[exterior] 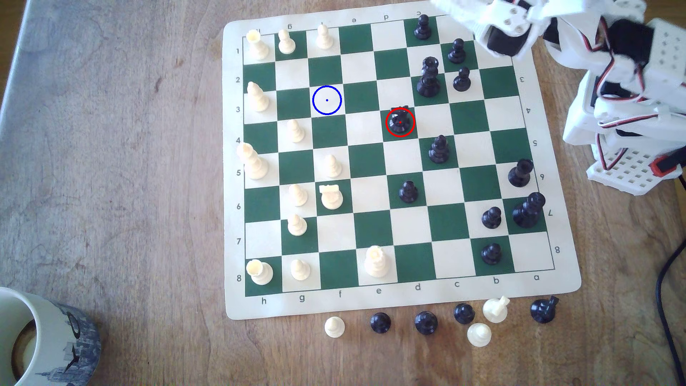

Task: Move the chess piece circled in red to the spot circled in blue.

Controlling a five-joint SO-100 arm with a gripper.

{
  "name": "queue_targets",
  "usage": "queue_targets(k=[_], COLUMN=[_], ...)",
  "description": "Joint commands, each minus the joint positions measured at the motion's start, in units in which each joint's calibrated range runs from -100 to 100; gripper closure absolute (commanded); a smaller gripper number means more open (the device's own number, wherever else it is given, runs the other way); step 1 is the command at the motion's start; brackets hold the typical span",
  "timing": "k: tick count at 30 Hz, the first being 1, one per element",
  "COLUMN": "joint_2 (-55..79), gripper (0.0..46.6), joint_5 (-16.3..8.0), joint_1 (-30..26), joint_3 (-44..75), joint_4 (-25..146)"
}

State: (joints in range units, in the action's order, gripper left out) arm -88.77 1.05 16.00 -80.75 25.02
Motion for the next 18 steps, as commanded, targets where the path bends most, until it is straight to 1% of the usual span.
queue_targets(k=[1, 2, 4, 5, 7, 9, 11, 13, 15, 17, 18], joint_2=[10.5, 12.2, 15.4, 18.9, 22.3, 27.4, 32.1, 38.0, 41.3, 45.7, 50.1], gripper=[46.4, 46.4, 44.9, 42.3, 39.0, 34.6, 32.9, 32.3, 32.0, 30.1, 28.8], joint_5=[-1.2, -1.2, -1.2, -1.2, -1.2, -0.5, 0.2, 1.1, 1.2, 1.2, 1.2], joint_1=[-1.3, -1.6, -1.9, -2.0, -2.0, -2.4, -2.7, -3.5, -4.3, -4.9, -5.3], joint_3=[18.4, 19.7, 21.9, 24.5, 27.4, 31.9, 35.3, 40.0, 42.6, 45.5, 47.7], joint_4=[17.7, 19.0, 22.1, 26.2, 29.6, 32.5, 34.6, 37.5, 39.1, 41.1, 42.5])
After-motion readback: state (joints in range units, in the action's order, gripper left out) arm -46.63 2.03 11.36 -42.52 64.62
